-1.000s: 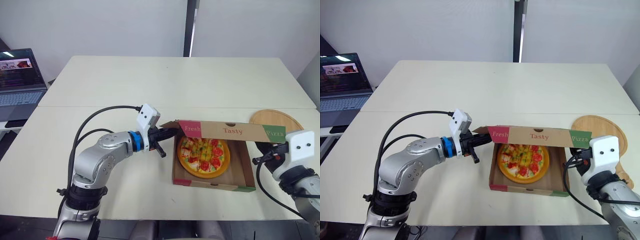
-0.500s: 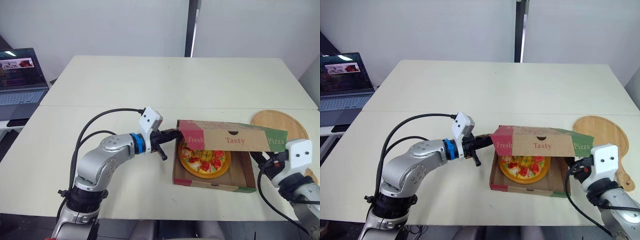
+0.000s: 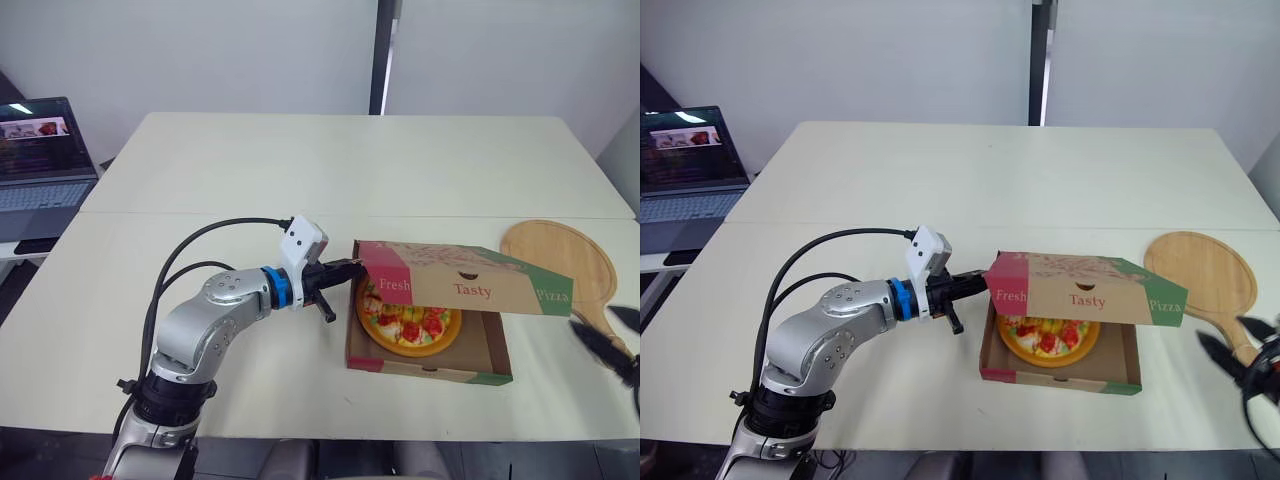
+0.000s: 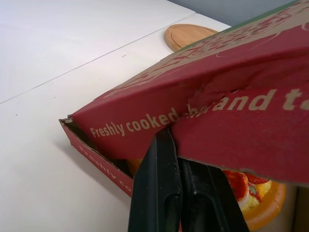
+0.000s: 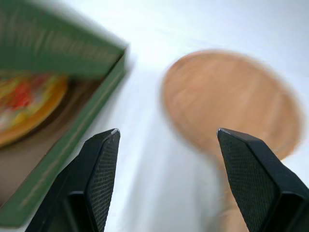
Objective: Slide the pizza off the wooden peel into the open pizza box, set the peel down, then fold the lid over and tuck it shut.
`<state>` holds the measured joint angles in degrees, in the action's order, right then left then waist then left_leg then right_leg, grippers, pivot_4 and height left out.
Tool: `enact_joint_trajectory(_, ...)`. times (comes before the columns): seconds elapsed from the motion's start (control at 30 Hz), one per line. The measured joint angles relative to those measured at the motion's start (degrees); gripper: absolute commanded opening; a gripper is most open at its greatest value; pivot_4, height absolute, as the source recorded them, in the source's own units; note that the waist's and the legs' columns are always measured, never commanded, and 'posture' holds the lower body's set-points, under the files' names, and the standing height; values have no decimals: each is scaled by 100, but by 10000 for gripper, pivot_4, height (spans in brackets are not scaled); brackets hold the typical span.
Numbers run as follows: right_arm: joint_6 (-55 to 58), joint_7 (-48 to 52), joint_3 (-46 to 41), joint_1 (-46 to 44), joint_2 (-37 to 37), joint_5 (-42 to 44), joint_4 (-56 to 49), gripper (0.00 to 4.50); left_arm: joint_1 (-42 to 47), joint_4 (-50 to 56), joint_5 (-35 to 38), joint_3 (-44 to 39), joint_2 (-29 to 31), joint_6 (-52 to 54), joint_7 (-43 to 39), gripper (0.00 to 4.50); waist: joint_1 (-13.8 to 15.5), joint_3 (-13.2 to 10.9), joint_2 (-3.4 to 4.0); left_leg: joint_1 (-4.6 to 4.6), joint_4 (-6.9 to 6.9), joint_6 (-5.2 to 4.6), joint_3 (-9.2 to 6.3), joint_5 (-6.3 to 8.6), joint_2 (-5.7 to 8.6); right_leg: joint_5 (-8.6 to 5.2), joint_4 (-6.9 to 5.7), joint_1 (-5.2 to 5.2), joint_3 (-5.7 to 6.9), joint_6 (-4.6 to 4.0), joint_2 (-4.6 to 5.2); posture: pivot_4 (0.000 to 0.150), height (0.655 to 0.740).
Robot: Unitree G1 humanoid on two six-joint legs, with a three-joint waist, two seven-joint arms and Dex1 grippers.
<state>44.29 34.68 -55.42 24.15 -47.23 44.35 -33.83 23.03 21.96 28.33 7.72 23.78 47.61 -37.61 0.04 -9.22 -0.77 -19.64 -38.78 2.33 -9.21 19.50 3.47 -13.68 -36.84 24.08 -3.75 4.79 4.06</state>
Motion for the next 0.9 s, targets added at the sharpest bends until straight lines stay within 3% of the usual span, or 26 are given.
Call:
enact_joint_trajectory(0.1,185,-111,-23,-749,-399,284,214,17707,-18,2,-37,35,8,-66,-5,0,1,-1,-1,-3,1,4,-6,-2,-4,-1,0,1,5,-1,-4,1500,7341)
enact_joint_trajectory(0.27,460,-266,753,-1971,-1019,655,285,517,-28,-4,-72,82,31,-134,-27,0,15,-2,-4,-8,-2,12,-7,-7,-2,0,2,1,6,-1,-1,1500,7341)
enact_joint_trajectory(0.47,682,-221,2136,-2719,-1424,842,-102,517,-46,-3,-124,149,99,-276,-115,0,33,-3,-5,-15,-3,12,-12,-7,-2,0,5,5,11,-1,1,1500,7341)
enact_joint_trajectory(0.57,694,-111,2578,-2831,-1530,781,-177,0,-50,-3,-55,147,153,-292,-264,6396,41,-3,-5,-15,-4,12,-12,-7,-2,0,6,6,11,-1,1,1500,7341)
enact_joint_trajectory(0.9,652,144,2977,-3049,-1543,427,-87,0,-43,-152,524,-143,1009,-329,-1515,39138,9,-3,-4,-14,-3,12,-10,-7,-4,0,2,11,13,-1,0,1500,7341)
